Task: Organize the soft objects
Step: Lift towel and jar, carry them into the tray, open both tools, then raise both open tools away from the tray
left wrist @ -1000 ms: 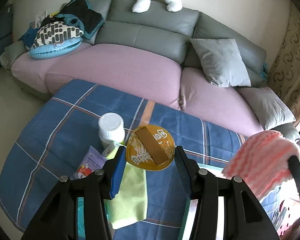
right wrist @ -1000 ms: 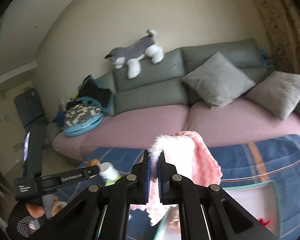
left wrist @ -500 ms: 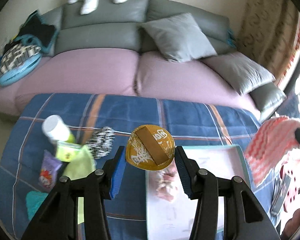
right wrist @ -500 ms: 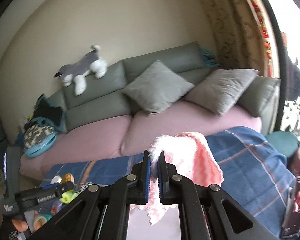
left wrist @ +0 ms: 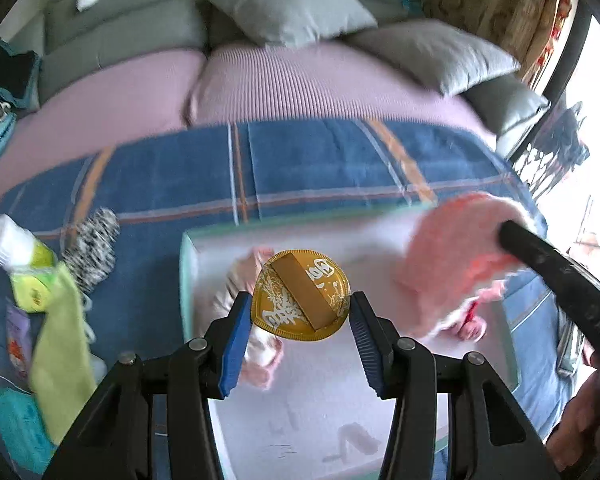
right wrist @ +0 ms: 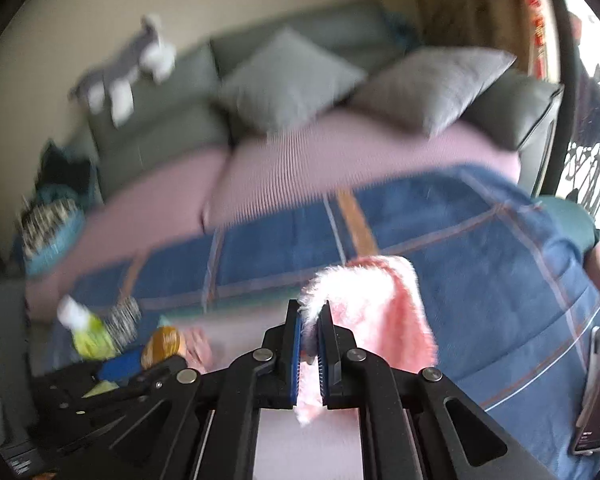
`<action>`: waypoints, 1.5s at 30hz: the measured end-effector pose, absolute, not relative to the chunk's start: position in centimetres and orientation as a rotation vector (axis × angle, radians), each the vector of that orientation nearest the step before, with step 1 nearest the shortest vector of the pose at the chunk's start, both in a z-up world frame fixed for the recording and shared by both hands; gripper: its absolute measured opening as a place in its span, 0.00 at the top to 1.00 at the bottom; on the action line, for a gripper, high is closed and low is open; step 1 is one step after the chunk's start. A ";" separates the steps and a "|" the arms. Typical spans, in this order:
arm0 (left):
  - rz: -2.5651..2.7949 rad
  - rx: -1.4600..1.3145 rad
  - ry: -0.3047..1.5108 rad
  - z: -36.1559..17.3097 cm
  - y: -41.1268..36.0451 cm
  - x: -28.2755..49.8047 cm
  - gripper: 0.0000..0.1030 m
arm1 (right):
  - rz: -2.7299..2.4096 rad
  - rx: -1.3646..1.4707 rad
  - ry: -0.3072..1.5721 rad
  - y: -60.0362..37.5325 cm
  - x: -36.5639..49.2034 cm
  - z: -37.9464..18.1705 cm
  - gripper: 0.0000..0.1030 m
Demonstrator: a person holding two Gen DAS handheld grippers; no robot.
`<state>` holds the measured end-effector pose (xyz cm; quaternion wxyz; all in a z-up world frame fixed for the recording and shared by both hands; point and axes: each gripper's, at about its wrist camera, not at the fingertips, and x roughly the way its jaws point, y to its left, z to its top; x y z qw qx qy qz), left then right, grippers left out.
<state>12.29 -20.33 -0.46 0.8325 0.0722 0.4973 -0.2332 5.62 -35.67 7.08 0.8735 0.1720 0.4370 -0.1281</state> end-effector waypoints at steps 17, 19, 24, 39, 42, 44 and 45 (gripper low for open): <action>-0.457 0.198 1.076 -0.2 -20.6 11.6 0.40 | -0.282 0.274 1.026 -34.4 6.5 6.1 0.52; -0.447 0.190 1.056 0.7 -20.2 11.5 0.38 | -0.295 0.252 1.010 -34.2 6.3 6.9 0.39; -0.371 0.179 0.997 2.7 -18.8 11.5 0.29 | -0.299 0.227 0.997 -34.2 6.0 8.1 0.25; -0.216 0.115 1.028 0.9 -15.8 12.7 0.15 | -0.386 0.245 1.028 -36.4 5.2 7.4 0.02; -0.211 0.093 1.014 1.2 -15.3 12.8 0.15 | -0.365 0.235 1.030 -36.0 5.3 7.3 0.00; -0.208 0.080 1.021 1.1 -15.0 13.0 0.14 | -0.362 0.223 1.043 -35.7 5.6 7.0 0.00; -0.209 0.080 1.021 1.2 -15.0 13.1 0.10 | -0.360 0.219 1.047 -35.6 5.7 6.9 0.00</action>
